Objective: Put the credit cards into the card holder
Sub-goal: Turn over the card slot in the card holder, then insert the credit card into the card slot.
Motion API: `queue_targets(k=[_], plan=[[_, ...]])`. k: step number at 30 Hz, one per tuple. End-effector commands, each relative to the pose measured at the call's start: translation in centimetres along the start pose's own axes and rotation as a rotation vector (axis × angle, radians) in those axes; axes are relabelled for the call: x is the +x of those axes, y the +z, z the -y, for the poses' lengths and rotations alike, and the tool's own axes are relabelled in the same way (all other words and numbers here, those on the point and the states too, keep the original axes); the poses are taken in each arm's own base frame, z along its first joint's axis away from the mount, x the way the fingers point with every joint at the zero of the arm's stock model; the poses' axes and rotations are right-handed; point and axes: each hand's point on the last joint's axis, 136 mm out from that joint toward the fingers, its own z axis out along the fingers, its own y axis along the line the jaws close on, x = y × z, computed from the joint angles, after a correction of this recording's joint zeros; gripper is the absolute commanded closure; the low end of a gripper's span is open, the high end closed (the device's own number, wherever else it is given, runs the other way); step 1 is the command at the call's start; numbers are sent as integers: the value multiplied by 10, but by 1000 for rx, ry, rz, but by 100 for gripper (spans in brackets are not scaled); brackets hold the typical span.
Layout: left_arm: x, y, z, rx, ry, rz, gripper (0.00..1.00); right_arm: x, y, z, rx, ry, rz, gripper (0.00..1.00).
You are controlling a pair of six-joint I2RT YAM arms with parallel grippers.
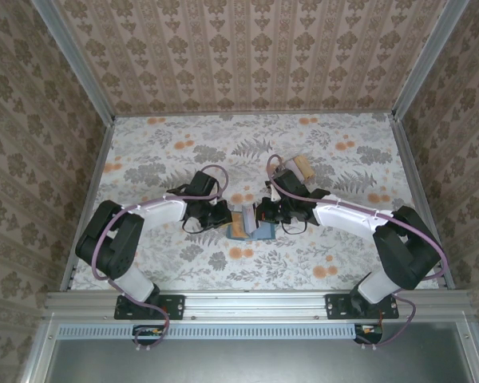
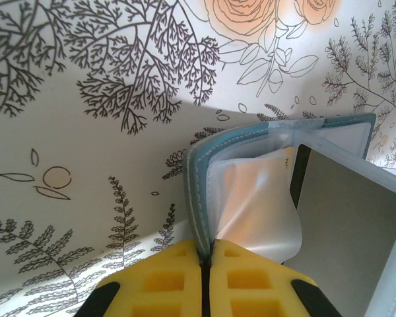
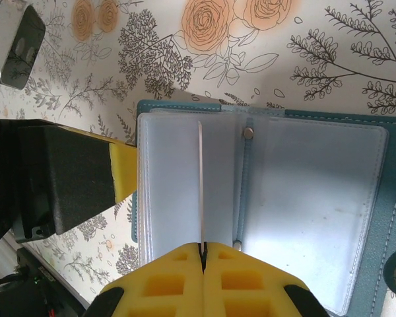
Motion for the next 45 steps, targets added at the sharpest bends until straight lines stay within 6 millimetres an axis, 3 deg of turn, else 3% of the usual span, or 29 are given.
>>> queue_targets(k=[1, 8, 14, 18, 23, 26, 32, 36, 41, 45], plan=[[-9, -6, 11, 17, 26, 36, 92, -5, 3, -13, -37, -5, 0, 100], [-9, -6, 12, 19, 29, 36, 93, -8, 0, -10, -11, -3, 22, 100], [-8, -6, 10, 16, 29, 33, 93, -14, -24, 6, 102, -21, 97, 100], [-7, -6, 9, 15, 27, 34, 93, -15, -32, -4, 66, -48, 94, 100], [-7, -8, 6, 2, 24, 42, 93, -29, -74, 1, 166, -67, 225, 100], [-6, -8, 5, 0, 24, 44, 93, -34, -82, -5, 148, -82, 247, 100], [-5, -8, 3, -11, 24, 38, 87, -20, -46, -24, -27, -23, 153, 100], [-5, -13, -1, -28, 22, 57, 77, -7, -8, -17, -76, 45, 75, 100], [-5, -23, -3, -42, 23, 93, 67, -2, 14, -23, -135, 64, 22, 100], [-7, -31, -4, -56, 23, 129, 60, 3, 23, -12, -79, 67, 3, 100]])
